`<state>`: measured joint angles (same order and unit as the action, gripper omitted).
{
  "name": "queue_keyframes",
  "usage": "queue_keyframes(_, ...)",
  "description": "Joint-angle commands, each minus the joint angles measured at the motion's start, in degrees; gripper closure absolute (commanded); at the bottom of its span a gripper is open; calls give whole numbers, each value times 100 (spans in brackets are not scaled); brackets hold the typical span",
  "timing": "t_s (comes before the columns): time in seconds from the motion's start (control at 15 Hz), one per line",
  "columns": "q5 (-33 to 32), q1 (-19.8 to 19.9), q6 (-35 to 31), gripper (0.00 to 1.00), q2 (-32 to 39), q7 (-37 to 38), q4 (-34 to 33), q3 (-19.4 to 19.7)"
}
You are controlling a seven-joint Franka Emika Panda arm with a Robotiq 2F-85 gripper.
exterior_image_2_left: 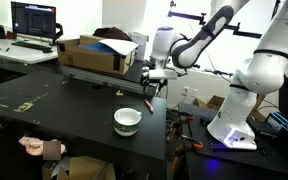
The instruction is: Put the marker in the mug
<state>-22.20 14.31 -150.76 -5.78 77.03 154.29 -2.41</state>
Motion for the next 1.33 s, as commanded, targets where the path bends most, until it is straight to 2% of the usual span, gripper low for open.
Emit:
queue_keyframes(0.0, -157, -119, -174, 0, 151, 169, -45, 234)
queue_keyframes(0.27, -391, -115, -638, 0, 477, 294, -73, 401)
queue_keyframes(0.47, -831, -168, -1123, 0, 859, 636, -182, 606)
queue_keyframes(0.73, -1144, -499, -1101, 0, 1375, 1077, -480, 1002)
queue_keyframes(1.0, -932, -843, -1068, 0, 1692, 833, -718, 1334)
queue_keyframes(1.27, -923, -1011, -1380, 0, 1920, 545, -780, 1625)
